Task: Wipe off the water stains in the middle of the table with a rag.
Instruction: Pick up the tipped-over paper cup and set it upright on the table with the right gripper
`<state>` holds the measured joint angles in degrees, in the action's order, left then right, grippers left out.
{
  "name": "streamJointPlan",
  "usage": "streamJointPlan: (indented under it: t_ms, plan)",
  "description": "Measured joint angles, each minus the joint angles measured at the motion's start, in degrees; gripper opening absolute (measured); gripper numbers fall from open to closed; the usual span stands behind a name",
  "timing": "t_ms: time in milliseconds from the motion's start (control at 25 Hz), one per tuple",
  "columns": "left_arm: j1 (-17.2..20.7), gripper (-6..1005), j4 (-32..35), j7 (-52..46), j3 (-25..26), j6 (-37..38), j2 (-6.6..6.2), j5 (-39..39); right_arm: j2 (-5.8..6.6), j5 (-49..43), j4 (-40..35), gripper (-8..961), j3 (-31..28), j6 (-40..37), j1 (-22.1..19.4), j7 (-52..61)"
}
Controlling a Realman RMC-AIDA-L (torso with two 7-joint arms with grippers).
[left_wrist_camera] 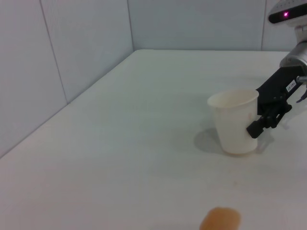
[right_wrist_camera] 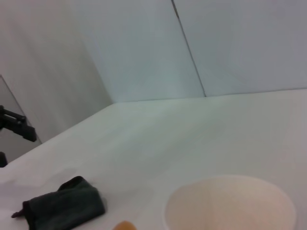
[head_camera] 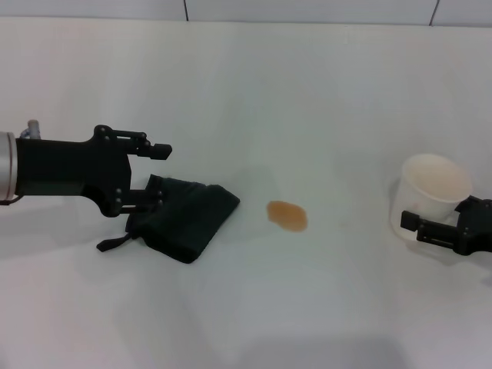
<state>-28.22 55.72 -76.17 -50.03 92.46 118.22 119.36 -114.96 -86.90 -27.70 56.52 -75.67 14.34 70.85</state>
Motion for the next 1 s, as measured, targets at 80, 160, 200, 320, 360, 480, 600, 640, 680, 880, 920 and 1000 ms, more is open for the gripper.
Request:
streamJointPlan:
  t_ms: [80, 160, 200, 320, 360, 480, 600, 640, 680, 880, 920, 1000]
  plan:
    - [0.0, 578, 0.0, 0.0, 0.0, 0.0, 0.02, 0.0, 0.0, 0.0, 0.2, 843, 0.0, -0.3, 0.0, 0.0]
    - [0.0, 577, 0.0, 0.0, -0.1, 0.0, 0.07, 0.0, 0.0, -0.1, 0.3, 843, 0.0, -0.6, 0.0, -0.1]
    - [0.1, 577, 0.0, 0.0, -0.1, 0.0, 0.08, 0.0, 0.0, -0.1, 0.3, 843, 0.0, -0.6, 0.0, -0.1]
    - [0.1, 577, 0.0, -0.1, -0.1, 0.0, 0.12, 0.0, 0.05, -0.2, 0.3, 844, 0.1, -0.8, 0.0, -0.1]
    - [0.1, 576, 0.0, -0.1, -0.1, 0.0, 0.14, 0.0, 0.07, -0.3, 0.3, 844, 0.2, -0.8, 0.0, -0.1]
    - [0.1, 576, 0.0, -0.2, -0.1, 0.0, 0.16, 0.0, 0.08, -0.3, 0.3, 846, 0.4, -0.8, 0.1, -0.1]
    - [0.1, 575, 0.1, -0.2, -0.1, 0.0, 0.17, 0.0, 0.09, -0.4, 0.0, 850, 0.3, -0.8, 0.0, -0.1]
    - [0.2, 575, 0.1, -0.2, -0.1, 0.0, 0.18, 0.0, 0.09, -0.4, -0.1, 851, 0.2, -0.8, 0.0, -0.1]
    - [0.2, 575, 0.1, -0.3, -0.1, 0.0, 0.18, 0.0, 0.09, -0.4, -0.2, 852, 0.2, -0.8, 0.0, -0.1]
    - [0.3, 574, 0.2, -0.3, -0.1, 0.0, 0.21, 0.0, 0.15, -0.6, -0.4, 855, 0.1, -0.5, -0.1, -0.5]
    - [0.3, 574, 0.2, -0.3, -0.1, 0.0, 0.23, 0.0, 0.17, -0.7, -0.5, 855, 0.1, -0.4, -0.1, -0.6]
    - [0.3, 573, 0.2, -0.3, -0.1, 0.0, 0.25, 0.0, 0.18, -1.6, -0.5, 856, 0.1, -0.1, -0.1, -0.8]
